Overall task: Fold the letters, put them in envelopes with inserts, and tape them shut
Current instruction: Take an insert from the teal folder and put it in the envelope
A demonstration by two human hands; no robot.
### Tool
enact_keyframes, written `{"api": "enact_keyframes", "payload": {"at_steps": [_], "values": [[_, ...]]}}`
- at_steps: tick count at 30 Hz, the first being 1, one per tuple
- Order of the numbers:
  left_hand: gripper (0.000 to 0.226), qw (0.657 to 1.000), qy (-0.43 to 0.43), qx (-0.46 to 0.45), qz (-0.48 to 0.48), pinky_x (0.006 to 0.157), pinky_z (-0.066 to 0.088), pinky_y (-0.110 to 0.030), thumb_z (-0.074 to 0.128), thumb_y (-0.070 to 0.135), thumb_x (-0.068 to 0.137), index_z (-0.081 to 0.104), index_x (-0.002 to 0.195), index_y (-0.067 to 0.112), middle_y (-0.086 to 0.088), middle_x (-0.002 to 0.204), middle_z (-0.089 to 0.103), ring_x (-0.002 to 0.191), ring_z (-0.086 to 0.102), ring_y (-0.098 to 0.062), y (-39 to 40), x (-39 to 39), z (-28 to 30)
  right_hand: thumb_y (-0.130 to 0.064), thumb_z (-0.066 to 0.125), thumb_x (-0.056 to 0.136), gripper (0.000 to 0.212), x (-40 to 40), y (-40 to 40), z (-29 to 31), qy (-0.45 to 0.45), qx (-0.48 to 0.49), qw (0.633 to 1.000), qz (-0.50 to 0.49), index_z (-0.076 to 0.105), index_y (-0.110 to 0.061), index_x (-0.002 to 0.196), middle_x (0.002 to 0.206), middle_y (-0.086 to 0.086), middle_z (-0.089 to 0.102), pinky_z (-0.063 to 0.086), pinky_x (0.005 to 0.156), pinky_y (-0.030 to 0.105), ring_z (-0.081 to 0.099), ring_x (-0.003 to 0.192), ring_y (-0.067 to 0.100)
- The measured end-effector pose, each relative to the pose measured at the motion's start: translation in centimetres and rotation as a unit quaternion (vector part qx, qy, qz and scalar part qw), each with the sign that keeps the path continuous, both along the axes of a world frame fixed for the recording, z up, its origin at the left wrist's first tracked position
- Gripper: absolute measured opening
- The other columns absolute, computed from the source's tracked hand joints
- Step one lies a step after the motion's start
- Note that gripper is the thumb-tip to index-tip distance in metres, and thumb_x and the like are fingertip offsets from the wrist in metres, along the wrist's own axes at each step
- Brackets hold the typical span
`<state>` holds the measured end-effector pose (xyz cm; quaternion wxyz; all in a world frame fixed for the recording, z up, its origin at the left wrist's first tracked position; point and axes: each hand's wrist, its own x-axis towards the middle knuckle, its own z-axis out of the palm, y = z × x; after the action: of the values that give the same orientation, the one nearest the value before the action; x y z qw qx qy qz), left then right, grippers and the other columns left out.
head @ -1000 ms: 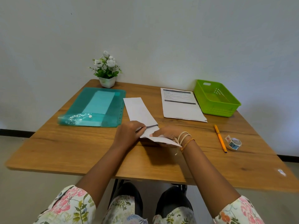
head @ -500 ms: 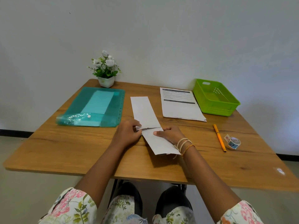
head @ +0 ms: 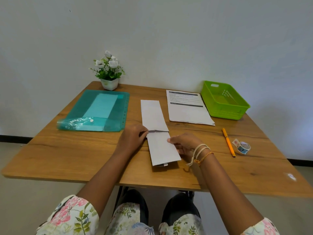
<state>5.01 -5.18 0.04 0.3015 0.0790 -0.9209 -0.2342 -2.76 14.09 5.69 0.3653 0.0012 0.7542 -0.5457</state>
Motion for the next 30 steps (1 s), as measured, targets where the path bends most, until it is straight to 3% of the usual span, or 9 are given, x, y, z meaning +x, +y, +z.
{"api": "enact_keyframes", "payload": {"at_steps": [6,9,11,13,16,18,21,26,30], "values": [[0.016,1.0,-0.004,-0.018,-0.025,0.073,0.054,-0.027,0.067,0.022,0.088,0.074,0.099,0.014,0.0,0.095,0.073,0.084,0.064,-0.011,0.2,0.2,0.1,-0.011,0.078,0.075,0.014,-0.8,-2.1,-1.8,0.131,0.012,0.985,-0.112,0.065,-0.006,0.074,0.078,0.01,0.067,0.056,0.069,0.037,0.064,0.076,0.026],[0.016,1.0,-0.01,-0.018,-0.013,0.072,0.053,-0.026,0.067,0.024,0.088,0.074,0.099,0.015,0.002,0.094,0.072,0.083,0.062,-0.009,0.1,0.1,0.0,-0.026,0.076,0.078,0.024,-0.7,-2.7,-2.3,0.214,0.059,0.97,-0.096,0.061,-0.015,0.062,0.067,0.0,0.062,0.047,0.063,0.029,0.058,0.072,0.02],[0.016,1.0,-0.008,-0.013,-0.001,0.071,0.053,-0.026,0.067,0.024,0.088,0.074,0.098,0.014,0.001,0.093,0.072,0.082,0.063,-0.01,0.0,0.0,0.0,-0.035,0.072,0.081,0.025,-0.6,-2.6,-2.2,0.233,0.075,0.968,-0.049,0.059,-0.018,0.069,0.073,-0.002,0.06,0.049,0.066,0.029,0.057,0.076,0.019],[0.016,1.0,-0.014,-0.012,0.013,0.071,0.052,-0.027,0.067,0.025,0.088,0.074,0.099,0.015,0.0,0.094,0.072,0.082,0.063,-0.011,-0.1,-0.1,-0.1,-0.044,0.074,0.077,0.028,-0.3,-2.1,-1.6,0.25,0.11,0.962,0.03,0.061,-0.021,0.084,0.092,-0.003,0.061,0.054,0.079,0.034,0.057,0.089,0.018],[0.017,0.999,-0.019,-0.015,0.027,0.071,0.053,-0.028,0.066,0.026,0.088,0.074,0.1,0.015,0.0,0.095,0.072,0.083,0.063,-0.012,-0.1,-0.2,-0.2,-0.054,0.081,0.063,0.059,0.3,-1.0,-0.3,0.32,0.19,0.906,0.203,0.057,-0.031,0.112,0.123,-0.002,0.051,0.05,0.088,0.033,0.051,0.113,0.02],[0.018,0.999,-0.021,-0.013,0.031,0.072,0.054,-0.029,0.067,0.026,0.088,0.074,0.101,0.015,0.0,0.096,0.072,0.083,0.063,-0.012,0.0,-0.3,-0.2,-0.053,0.084,0.059,0.071,0.9,-0.4,0.4,0.341,0.213,0.865,0.3,0.052,-0.038,0.12,0.135,-0.001,0.042,0.046,0.099,0.04,0.042,0.124,0.022],[0.02,0.999,-0.024,-0.012,0.029,0.074,0.055,-0.028,0.066,0.027,0.089,0.073,0.104,0.015,-0.001,0.098,0.072,0.085,0.063,-0.011,0.1,-0.2,-0.2,-0.042,0.086,0.061,0.06,1.5,-0.6,0.3,0.38,0.229,0.837,0.321,0.058,-0.039,0.114,0.134,-0.002,0.042,0.042,0.102,0.038,0.037,0.123,0.019],[0.021,0.999,-0.026,-0.008,0.024,0.076,0.055,-0.027,0.066,0.027,0.089,0.072,0.105,0.017,0.0,0.099,0.072,0.087,0.063,-0.01,0.2,0.0,0.0,-0.034,0.083,0.069,0.025,1.2,-1.5,-0.8,0.466,0.166,0.841,0.22,0.069,-0.032,0.089,0.111,-0.005,0.059,0.051,0.078,0.025,0.052,0.094,0.009],[0.02,1.0,-0.021,-0.01,0.012,0.076,0.054,-0.027,0.066,0.026,0.089,0.072,0.105,0.017,0.001,0.098,0.071,0.086,0.062,-0.009,0.1,0.0,0.0,-0.037,0.076,0.077,0.013,0.8,-2.1,-1.8,0.552,0.161,0.807,0.138,0.072,-0.027,0.084,0.091,-0.007,0.065,0.051,0.07,0.026,0.056,0.085,0.009]]}}
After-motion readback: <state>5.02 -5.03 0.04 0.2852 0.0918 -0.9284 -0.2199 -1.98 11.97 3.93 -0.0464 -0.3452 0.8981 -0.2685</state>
